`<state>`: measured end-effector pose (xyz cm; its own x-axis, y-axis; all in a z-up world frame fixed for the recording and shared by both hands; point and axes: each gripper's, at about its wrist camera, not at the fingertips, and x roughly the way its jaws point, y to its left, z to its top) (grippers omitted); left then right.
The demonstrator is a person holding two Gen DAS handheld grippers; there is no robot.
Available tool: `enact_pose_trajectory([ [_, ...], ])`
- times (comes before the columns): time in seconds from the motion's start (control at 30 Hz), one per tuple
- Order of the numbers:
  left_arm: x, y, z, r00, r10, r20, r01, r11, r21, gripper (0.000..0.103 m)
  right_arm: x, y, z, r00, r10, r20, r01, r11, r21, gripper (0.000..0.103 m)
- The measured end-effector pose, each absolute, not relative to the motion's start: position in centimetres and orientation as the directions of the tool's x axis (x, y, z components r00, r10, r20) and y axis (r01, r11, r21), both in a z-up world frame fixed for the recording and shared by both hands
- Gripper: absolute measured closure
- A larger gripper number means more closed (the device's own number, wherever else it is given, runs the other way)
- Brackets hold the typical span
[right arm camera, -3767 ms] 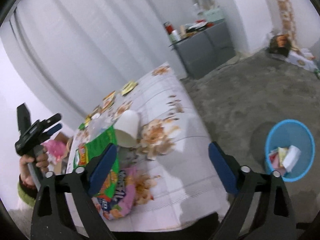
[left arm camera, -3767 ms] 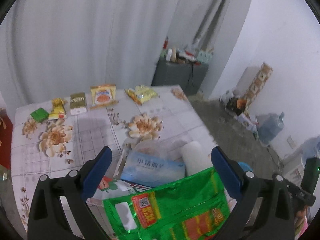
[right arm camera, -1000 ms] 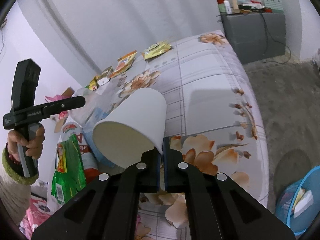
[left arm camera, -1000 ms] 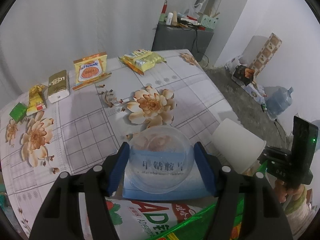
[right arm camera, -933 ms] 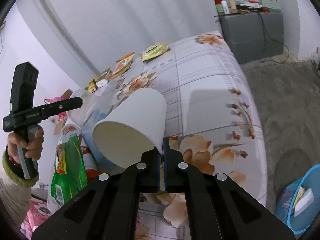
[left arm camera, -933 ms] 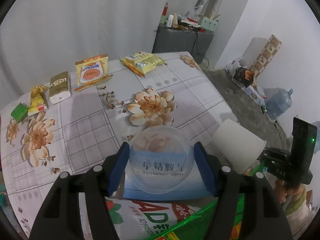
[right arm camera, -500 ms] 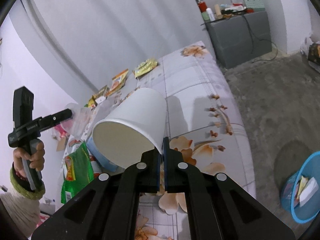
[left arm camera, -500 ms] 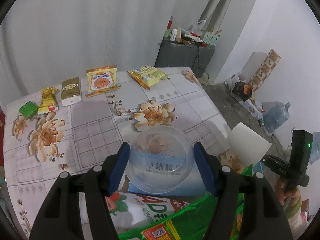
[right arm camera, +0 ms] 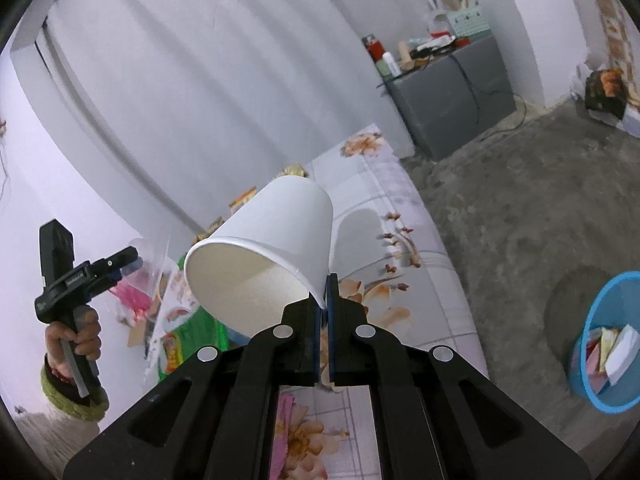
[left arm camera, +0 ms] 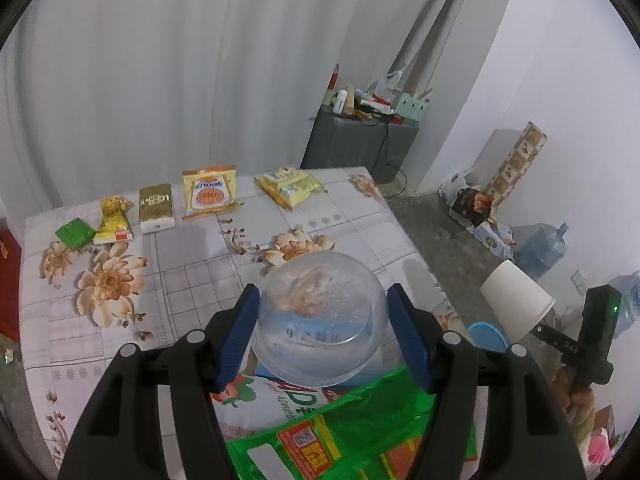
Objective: Collect trash
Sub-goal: 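Carry bowl and cup to the blue wastebasket and open both grippers over it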
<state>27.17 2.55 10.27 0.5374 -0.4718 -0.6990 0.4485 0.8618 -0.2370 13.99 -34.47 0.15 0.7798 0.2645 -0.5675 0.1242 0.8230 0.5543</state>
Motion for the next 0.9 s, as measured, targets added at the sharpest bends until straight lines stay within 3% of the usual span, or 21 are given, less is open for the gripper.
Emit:
enact_pose_trajectory([
  [0.43,21.9,-1.4,11.8,0.487,-0.596,-0.639,0.514,0.787,-0.342,0.039,7.7,-37.9,0.0,0.835,0.213,-0.508,0.192,0.752,0.631,0.102],
  [0.9,15.8,-15.5,10.4,0.341,-0.686,-0.643,0.672,0.656,-0.343,0.039,-1.1,-43.5,-1.1,0.868,0.062,-0.492,0.329,0.671,0.665,0.102],
])
